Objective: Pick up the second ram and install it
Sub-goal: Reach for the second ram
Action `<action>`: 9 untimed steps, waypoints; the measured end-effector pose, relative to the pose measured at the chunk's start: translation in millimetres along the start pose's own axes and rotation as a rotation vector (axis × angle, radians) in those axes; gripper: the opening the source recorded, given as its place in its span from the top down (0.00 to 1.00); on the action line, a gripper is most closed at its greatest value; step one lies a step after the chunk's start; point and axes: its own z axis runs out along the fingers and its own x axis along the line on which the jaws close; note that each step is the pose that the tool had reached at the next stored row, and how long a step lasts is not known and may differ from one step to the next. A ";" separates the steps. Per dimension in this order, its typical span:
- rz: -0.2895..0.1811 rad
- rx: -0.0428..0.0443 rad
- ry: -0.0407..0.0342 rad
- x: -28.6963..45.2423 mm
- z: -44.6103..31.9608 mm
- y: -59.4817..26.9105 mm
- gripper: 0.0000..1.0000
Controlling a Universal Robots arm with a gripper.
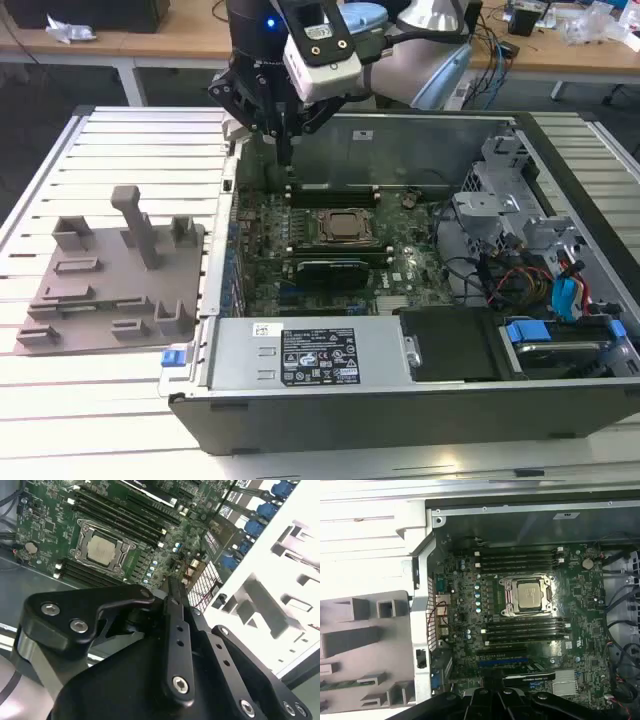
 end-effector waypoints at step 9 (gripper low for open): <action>0.000 -0.0001 -0.0012 52.3 -1.4 -3.9 0.89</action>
